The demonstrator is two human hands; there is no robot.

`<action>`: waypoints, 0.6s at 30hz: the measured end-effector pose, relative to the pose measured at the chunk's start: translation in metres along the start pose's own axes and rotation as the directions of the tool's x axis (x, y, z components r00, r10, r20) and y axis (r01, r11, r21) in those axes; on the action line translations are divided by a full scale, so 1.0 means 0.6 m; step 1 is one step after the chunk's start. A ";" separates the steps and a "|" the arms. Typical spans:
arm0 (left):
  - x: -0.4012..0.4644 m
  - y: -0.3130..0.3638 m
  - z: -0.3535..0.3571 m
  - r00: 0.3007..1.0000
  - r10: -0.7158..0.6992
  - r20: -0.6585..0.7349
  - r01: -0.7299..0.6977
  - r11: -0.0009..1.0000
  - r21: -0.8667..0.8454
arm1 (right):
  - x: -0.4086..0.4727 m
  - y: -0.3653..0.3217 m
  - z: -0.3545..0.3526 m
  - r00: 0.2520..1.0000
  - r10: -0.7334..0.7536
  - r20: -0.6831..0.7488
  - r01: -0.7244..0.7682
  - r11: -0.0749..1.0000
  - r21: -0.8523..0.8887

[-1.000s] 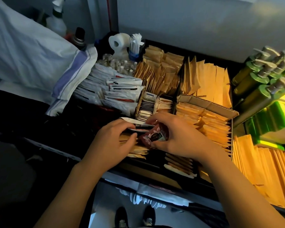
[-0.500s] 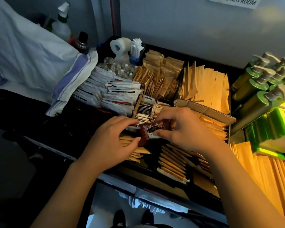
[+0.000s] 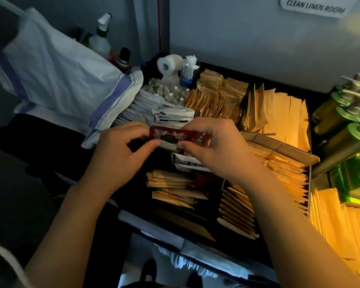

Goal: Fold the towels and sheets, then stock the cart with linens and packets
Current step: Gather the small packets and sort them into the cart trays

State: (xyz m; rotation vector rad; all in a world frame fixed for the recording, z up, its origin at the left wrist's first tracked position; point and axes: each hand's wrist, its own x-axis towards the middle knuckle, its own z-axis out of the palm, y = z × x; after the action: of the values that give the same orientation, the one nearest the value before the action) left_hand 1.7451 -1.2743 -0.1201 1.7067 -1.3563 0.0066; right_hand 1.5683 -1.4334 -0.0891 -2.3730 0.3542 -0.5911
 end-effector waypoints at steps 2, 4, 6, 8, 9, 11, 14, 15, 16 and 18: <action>0.008 -0.022 -0.016 0.999 -0.034 0.018 0.034 0.999 0.002 | 0.018 -0.009 0.022 1.000 0.004 -0.009 -0.004 1.000 -0.014; 0.013 -0.049 -0.035 0.998 -0.054 0.031 0.054 0.999 0.002 | 0.041 -0.017 0.052 1.000 0.004 -0.018 -0.005 0.999 -0.050; 0.016 -0.079 -0.049 0.997 -0.064 0.051 0.064 0.998 0.001 | 0.060 -0.022 0.080 0.999 0.017 -0.027 -0.019 0.996 -0.083; 0.015 -0.107 -0.058 0.993 -0.081 0.084 0.080 0.997 0.011 | 0.073 -0.022 0.102 0.999 0.042 -0.019 -0.044 0.992 -0.116; 0.013 -0.120 -0.059 0.990 -0.090 0.104 0.089 0.996 0.020 | 0.077 -0.022 0.112 0.999 0.052 -0.009 -0.053 0.990 -0.131; 0.010 -0.142 -0.059 0.983 -0.119 0.140 0.116 0.993 0.029 | 0.082 -0.021 0.130 0.998 0.061 0.009 -0.059 0.985 -0.164; 0.006 -0.167 -0.049 0.975 -0.125 0.185 0.110 0.990 0.086 | 0.083 -0.018 0.152 0.995 0.096 0.030 -0.085 0.961 -0.262; 0.004 -0.171 -0.045 0.973 -0.115 0.199 0.094 0.989 0.112 | 0.083 -0.018 0.158 0.993 0.114 0.040 -0.097 0.950 -0.297; 0.003 -0.172 -0.042 0.972 -0.107 0.208 0.082 0.989 0.126 | 0.081 -0.017 0.163 0.991 0.126 0.052 -0.102 0.938 -0.331; 0.001 -0.172 -0.043 0.974 -0.102 0.200 0.083 0.991 0.103 | 0.079 -0.016 0.171 0.988 0.139 0.071 -0.099 0.908 -0.408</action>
State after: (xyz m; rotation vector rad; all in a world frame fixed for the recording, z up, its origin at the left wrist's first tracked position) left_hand 1.8378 -1.2618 -0.1711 1.8907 -1.4436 -0.1650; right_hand 1.6610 -1.3901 -0.1376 -2.7370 0.6236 -0.3661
